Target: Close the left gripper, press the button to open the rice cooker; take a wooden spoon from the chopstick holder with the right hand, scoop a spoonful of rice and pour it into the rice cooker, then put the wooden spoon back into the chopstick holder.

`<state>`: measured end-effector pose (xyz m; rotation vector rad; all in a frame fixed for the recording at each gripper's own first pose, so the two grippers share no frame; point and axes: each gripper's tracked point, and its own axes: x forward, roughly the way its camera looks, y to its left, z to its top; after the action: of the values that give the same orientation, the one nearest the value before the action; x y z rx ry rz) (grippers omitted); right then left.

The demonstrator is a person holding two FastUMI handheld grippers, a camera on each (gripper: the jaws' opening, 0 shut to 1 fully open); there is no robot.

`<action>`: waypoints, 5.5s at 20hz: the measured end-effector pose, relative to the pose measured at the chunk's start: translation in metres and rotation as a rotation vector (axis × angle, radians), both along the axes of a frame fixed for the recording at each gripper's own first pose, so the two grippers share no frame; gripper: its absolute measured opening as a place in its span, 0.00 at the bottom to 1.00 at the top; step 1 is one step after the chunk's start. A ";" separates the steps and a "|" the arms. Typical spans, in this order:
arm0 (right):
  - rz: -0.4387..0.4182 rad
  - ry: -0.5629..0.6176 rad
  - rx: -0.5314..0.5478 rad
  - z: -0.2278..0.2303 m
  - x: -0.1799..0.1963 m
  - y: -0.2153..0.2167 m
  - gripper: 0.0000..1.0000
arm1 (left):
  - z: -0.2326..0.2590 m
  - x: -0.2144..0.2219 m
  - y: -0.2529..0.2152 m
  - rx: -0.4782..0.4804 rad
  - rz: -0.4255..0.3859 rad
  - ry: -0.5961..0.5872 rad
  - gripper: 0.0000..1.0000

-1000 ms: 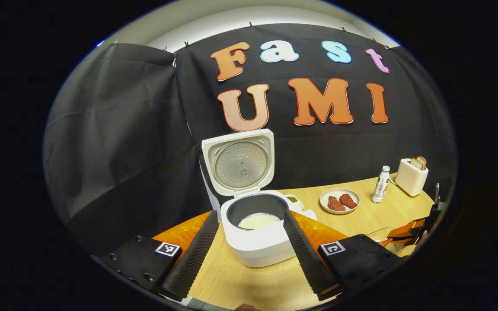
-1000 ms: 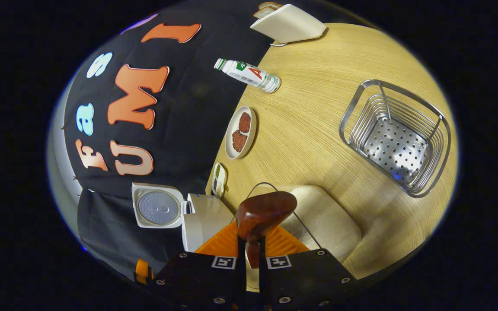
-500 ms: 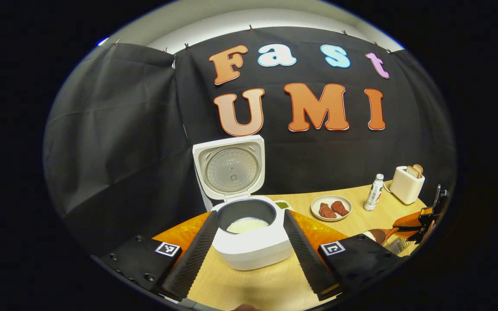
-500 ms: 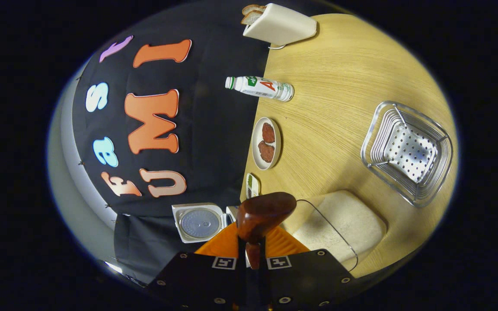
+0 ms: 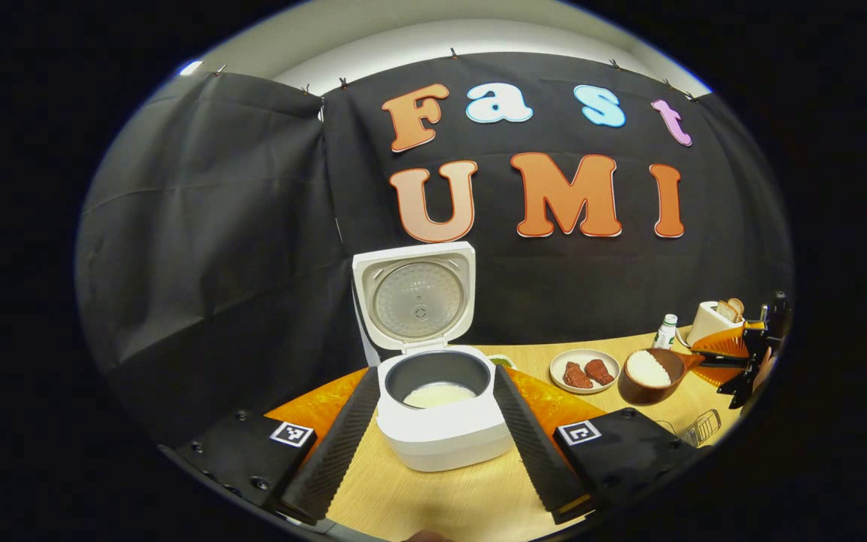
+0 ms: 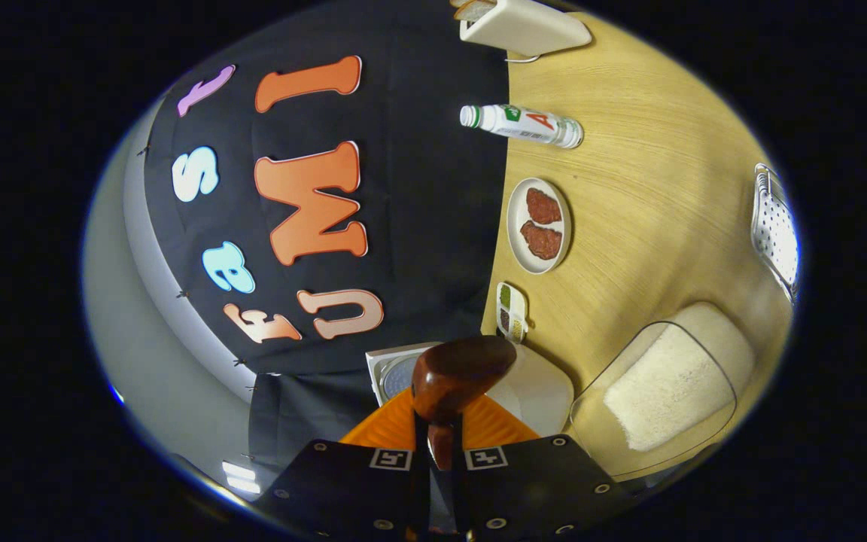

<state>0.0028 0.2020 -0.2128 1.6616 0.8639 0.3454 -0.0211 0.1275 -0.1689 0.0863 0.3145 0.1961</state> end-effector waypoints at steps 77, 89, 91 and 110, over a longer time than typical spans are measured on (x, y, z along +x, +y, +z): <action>0.277 -1.356 -1.254 0.110 0.112 0.307 0.11 | -0.025 -0.064 0.137 0.017 0.250 0.034 1.00; 0.211 -1.110 -1.176 0.099 0.096 0.150 0.11 | -0.031 -0.045 0.063 -0.017 0.156 0.059 1.00; 0.202 -1.063 -1.220 0.081 0.093 0.113 0.11 | -0.036 -0.036 0.042 -0.039 0.124 0.079 1.00; 0.043 -0.518 -1.378 -0.030 0.007 -0.176 0.11 | -0.015 0.004 -0.064 -0.017 -0.034 0.044 1.00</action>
<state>0.0098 0.0265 -0.2427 0.2431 0.4939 0.1148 -0.0174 0.0631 -0.1838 0.0787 0.3584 0.1574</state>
